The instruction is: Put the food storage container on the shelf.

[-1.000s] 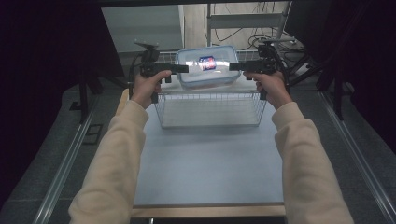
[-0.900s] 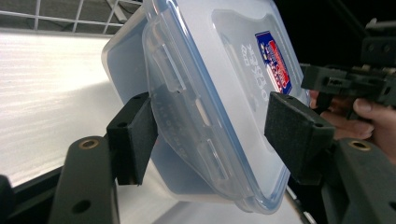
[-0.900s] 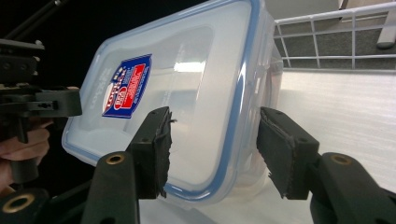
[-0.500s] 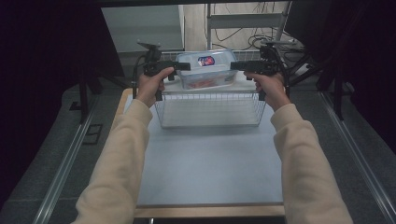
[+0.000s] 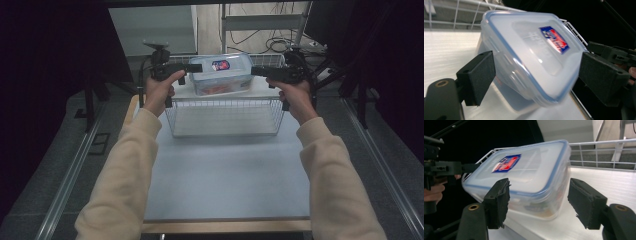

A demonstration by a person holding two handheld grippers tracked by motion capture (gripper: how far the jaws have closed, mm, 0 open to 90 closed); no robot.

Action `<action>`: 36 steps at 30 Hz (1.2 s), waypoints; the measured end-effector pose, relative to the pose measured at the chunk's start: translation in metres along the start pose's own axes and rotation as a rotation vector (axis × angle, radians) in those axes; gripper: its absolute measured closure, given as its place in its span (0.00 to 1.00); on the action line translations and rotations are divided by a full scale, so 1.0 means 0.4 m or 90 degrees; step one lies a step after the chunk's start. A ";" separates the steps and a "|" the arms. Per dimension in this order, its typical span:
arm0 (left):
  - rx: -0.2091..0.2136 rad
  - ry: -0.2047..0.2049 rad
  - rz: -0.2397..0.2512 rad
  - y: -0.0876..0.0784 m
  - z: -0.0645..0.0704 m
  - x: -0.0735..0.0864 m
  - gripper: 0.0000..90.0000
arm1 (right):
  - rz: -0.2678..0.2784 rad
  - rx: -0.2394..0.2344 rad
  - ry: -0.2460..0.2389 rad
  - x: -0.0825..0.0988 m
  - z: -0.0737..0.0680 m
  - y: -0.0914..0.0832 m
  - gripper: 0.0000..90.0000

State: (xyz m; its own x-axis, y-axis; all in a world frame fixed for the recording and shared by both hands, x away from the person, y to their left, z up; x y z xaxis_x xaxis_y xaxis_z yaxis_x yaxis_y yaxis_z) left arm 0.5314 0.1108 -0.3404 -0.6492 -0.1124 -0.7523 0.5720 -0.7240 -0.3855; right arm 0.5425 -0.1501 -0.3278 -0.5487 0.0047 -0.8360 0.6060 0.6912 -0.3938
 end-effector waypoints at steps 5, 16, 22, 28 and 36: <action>-0.003 0.039 -0.003 -0.044 0.038 0.030 0.15 | -0.010 -0.009 -0.031 0.031 -0.030 -0.034 0.34; 0.014 0.082 0.024 -0.159 0.096 0.195 0.16 | -0.031 -0.043 -0.094 0.175 -0.075 -0.126 0.30; 0.025 0.100 0.004 -0.159 0.097 0.326 0.17 | -0.033 -0.053 -0.130 0.268 -0.080 -0.164 0.30; 0.037 0.117 -0.015 -0.148 0.096 0.456 0.18 | -0.057 -0.060 -0.138 0.424 -0.043 -0.194 0.30; 0.022 0.148 -0.064 -0.134 0.085 0.573 0.18 | -0.084 -0.053 -0.131 0.551 0.001 -0.200 0.28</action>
State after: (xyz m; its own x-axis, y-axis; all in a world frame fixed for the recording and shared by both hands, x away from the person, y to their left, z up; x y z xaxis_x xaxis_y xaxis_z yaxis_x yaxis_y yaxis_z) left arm 0.3350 0.1006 -0.4740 -0.5668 0.1179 -0.8154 0.4907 -0.7466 -0.4491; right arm 0.3733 -0.2045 -0.4808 -0.4855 -0.2308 -0.8432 0.4831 0.7331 -0.4788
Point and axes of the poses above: each handheld gripper's, and its own axes: y roughly forward along the jaws, x roughly out of its underside, z roughly to its right, the point moved 8 cm from there along y, roughly forward along the jaws, and after that the axes turned 1 degree about y, right-handed, at the moved point
